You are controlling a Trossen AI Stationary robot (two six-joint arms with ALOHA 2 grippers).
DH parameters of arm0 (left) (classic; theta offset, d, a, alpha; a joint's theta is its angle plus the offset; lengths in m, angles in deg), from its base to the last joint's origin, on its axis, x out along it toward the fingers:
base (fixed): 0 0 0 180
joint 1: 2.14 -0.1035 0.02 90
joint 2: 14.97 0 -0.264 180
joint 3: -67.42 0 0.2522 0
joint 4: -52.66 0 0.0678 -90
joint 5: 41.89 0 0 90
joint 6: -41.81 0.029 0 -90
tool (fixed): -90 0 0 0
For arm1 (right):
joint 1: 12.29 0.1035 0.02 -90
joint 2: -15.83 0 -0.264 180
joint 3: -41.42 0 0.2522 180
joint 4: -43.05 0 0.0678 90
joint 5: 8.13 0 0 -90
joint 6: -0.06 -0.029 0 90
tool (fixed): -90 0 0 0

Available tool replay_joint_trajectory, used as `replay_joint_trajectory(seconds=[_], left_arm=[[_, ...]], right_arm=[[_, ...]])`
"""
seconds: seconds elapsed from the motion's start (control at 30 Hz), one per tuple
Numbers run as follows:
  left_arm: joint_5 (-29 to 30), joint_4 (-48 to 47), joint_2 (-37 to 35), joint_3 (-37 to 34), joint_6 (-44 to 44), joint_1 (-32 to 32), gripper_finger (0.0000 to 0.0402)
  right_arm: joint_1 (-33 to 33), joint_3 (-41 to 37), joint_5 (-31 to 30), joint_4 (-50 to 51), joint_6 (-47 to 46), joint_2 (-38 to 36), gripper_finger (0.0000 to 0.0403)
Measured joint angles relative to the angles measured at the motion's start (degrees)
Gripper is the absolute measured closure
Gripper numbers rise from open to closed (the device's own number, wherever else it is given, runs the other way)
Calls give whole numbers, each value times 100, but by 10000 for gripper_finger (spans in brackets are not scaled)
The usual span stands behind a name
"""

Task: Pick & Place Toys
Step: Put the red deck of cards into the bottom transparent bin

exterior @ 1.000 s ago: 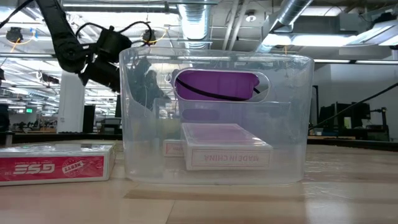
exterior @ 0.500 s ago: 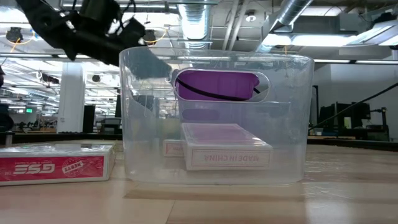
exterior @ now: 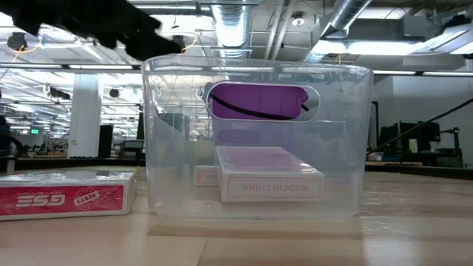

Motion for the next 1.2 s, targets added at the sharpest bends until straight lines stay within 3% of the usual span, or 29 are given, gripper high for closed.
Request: replay_joint_trajectory(seconds=[0.13, 0.27, 0.4, 0.57, 0.67, 0.9, 1.07, 1.2], left_arm=[[74, -328, 30, 2, -384, 915, 4], [732, -540, 352, 1, -1034, 1853, 4], [1496, -331, 1105, 0, -1420, 2692, 2], [2253, 660, 2342, 0, -1554, 3343, 2], [2570, 1329, 3106, 76, -1631, 3518, 2], [3325, 1939, 4516, 721, -2202, 3468, 2], [3357, 1860, 4987, 1235, -2179, 3519, 2], [3769, 1523, 5071, 1447, -2523, 3524, 2]], right_arm=[[-16, 0, 16, 41, 165, 0, 152], [-28, 0, 16, 118, 210, -2, 152], [-50, 0, 32, 120, 210, -4, 152], [-53, 0, 37, 111, 155, -7, 152], [-47, 0, 38, 99, 148, -7, 152], [-49, 0, 87, 83, 85, -13, 152], [-53, 0, 171, 87, 44, -15, 152], [-44, 0, 205, 89, 38, -15, 152]])
